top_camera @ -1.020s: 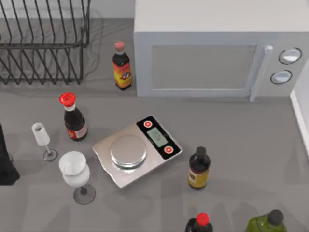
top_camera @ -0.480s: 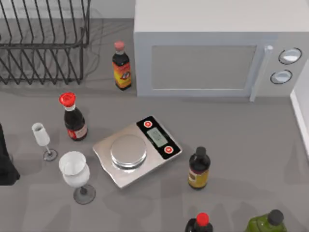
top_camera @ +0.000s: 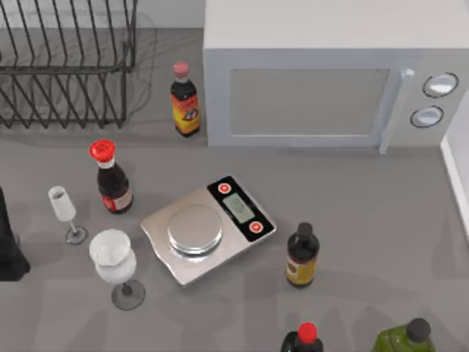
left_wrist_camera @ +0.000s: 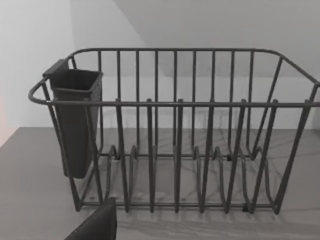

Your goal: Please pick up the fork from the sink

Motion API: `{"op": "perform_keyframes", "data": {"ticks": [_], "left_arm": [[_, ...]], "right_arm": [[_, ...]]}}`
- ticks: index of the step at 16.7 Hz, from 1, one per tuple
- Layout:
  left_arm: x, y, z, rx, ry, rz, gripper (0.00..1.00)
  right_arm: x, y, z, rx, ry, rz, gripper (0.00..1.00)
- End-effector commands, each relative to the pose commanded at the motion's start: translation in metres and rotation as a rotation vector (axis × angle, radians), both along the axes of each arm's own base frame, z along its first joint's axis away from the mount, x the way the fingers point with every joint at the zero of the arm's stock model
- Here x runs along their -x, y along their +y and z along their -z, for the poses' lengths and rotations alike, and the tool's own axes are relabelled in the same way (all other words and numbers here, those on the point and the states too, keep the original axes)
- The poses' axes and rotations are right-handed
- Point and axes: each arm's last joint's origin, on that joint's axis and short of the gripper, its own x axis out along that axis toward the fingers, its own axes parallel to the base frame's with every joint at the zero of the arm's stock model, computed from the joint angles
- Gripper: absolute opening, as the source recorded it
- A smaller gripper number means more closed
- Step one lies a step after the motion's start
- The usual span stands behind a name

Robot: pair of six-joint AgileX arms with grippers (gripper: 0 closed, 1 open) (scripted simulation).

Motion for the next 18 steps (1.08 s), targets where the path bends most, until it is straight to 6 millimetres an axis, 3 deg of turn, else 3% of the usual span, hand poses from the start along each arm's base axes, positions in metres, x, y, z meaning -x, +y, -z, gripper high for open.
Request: {"op": "perform_keyframes", "data": {"ticks": [6,11,14,18], "left_arm": [[0.000,0.000,0.000,0.000,0.000,0.000,1.00],[0.000,0.000,0.000,0.000,0.000,0.000,1.00],[0.000,0.000,0.000,0.000,0.000,0.000,1.00],[0.000,0.000,0.000,0.000,0.000,0.000,1.00]], "right_arm": [[0.000,0.000,-0.006,0.005,0.020,0.005,1.00],[-0.010,-0.005,-0.052,0.038,0.193,0.040,1.00],[-0.036,-0.010,-0.088,0.061,0.377,0.065,1.00],[-0.102,-0.026,-0.125,0.080,0.677,0.087,1.00]]}}
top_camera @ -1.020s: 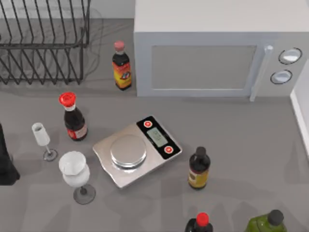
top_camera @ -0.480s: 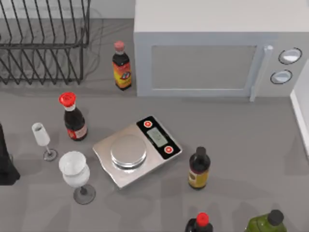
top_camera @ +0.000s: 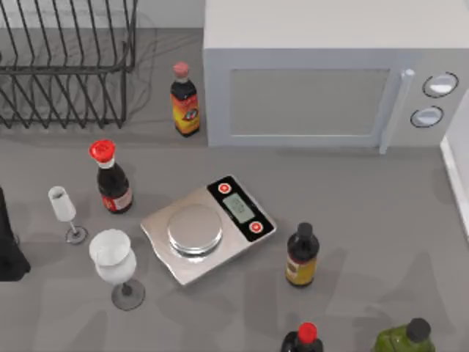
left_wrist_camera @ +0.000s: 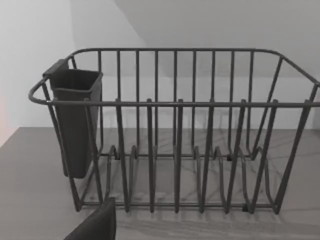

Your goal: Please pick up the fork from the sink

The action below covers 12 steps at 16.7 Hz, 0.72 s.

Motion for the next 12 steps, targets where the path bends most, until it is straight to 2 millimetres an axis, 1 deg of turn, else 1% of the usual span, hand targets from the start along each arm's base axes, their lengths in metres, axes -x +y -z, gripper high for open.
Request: {"op": "perform_keyframes", "data": {"ticks": [2,3,5,7,9,10,12], "left_arm": [[0.000,0.000,0.000,0.000,0.000,0.000,1.00],[0.000,0.000,0.000,0.000,0.000,0.000,1.00],[0.000,0.000,0.000,0.000,0.000,0.000,1.00],[0.000,0.000,0.000,0.000,0.000,0.000,1.00],[0.000,0.000,0.000,0.000,0.000,0.000,1.00],[0.000,0.000,0.000,0.000,0.000,0.000,1.00],[0.000,0.000,0.000,0.000,0.000,0.000,1.00]], "right_arm": [[-0.043,-0.012,-0.005,-0.003,0.158,0.010,1.00],[-0.065,-0.020,-0.003,-0.008,0.237,0.013,1.00],[-0.109,-0.036,0.009,-0.022,0.388,0.017,1.00],[-0.148,-0.052,0.030,-0.041,0.529,0.018,1.00],[-0.179,-0.068,0.057,-0.065,0.653,0.016,1.00],[-0.191,-0.075,0.071,-0.076,0.707,0.014,1.00],[-0.209,-0.086,0.096,-0.097,0.795,0.010,1.00]]}}
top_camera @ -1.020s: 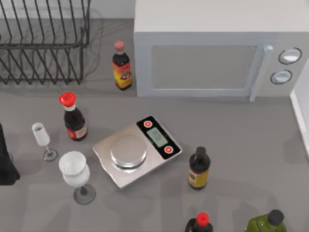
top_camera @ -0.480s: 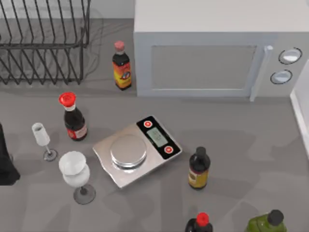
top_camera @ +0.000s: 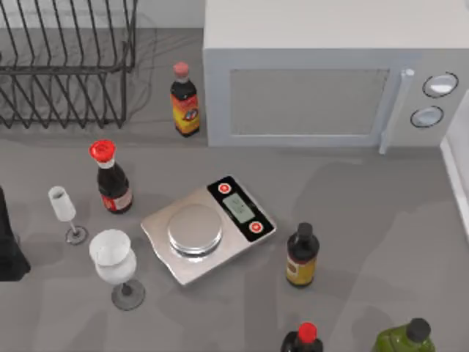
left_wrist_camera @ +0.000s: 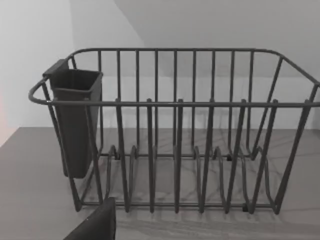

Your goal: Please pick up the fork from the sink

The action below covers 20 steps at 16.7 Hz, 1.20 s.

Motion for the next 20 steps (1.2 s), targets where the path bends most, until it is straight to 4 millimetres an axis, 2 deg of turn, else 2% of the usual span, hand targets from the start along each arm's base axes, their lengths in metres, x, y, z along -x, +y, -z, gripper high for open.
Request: {"op": "perform_keyframes", "data": {"ticks": [2,4,10,11,13,17,20], "left_arm": [[0.000,0.000,0.000,0.000,0.000,0.000,1.00],[0.000,0.000,0.000,0.000,0.000,0.000,1.00],[0.000,0.000,0.000,0.000,0.000,0.000,1.00],[0.000,0.000,0.000,0.000,0.000,0.000,1.00],[0.000,0.000,0.000,0.000,0.000,0.000,1.00],[0.000,0.000,0.000,0.000,0.000,0.000,1.00],[0.000,0.000,0.000,0.000,0.000,0.000,1.00]], "right_arm": [[-0.011,-0.008,0.018,-0.017,0.060,0.000,1.00],[-0.015,-0.012,0.028,-0.026,0.091,0.001,1.00],[-0.017,-0.010,0.031,-0.027,0.096,-0.004,1.00],[-0.017,-0.011,0.037,-0.028,0.099,-0.004,1.00],[-0.019,-0.012,0.058,-0.029,0.104,-0.003,1.00],[-0.024,-0.014,0.124,-0.021,0.075,-0.001,1.00],[-0.019,-0.013,0.166,-0.025,0.087,0.000,1.00]]}}
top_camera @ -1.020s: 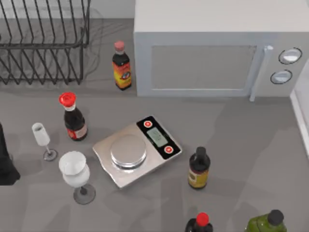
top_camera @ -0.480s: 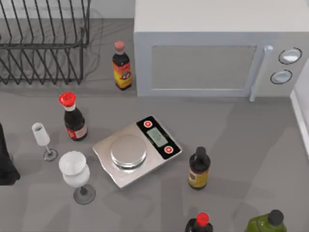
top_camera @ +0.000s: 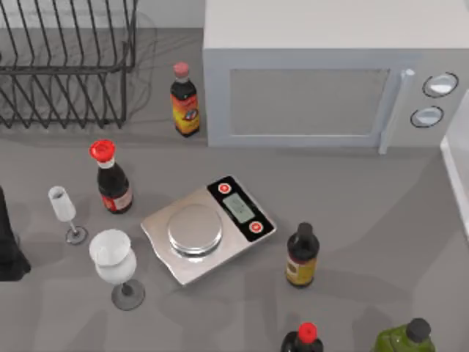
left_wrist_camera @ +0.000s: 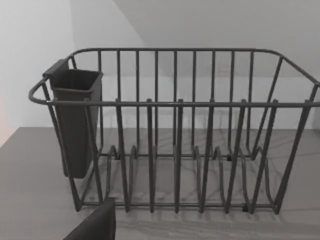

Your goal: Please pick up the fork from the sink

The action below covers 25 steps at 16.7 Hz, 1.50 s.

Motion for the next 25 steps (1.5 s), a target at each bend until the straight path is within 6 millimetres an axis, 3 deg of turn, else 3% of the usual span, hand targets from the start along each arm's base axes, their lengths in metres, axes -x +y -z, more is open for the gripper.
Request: {"op": "perform_keyframes", "data": {"ticks": [2,5,18,25], "left_arm": [[0.0000,0.0000,0.0000,0.000,0.000,0.000,1.00],[0.0000,0.0000,0.0000,0.000,0.000,0.000,1.00],[0.0000,0.0000,0.0000,0.000,0.000,0.000,1.00],[0.0000,0.0000,0.0000,0.000,0.000,0.000,1.00]], "right_arm": [[0.0027,0.0005,0.0111,-0.003,0.009,0.000,1.00],[0.0027,0.0005,0.0111,-0.003,0.009,0.000,1.00],[0.0027,0.0005,0.0111,-0.003,0.009,0.000,0.02],[0.0027,0.0005,0.0111,-0.003,0.009,0.000,0.00]]}}
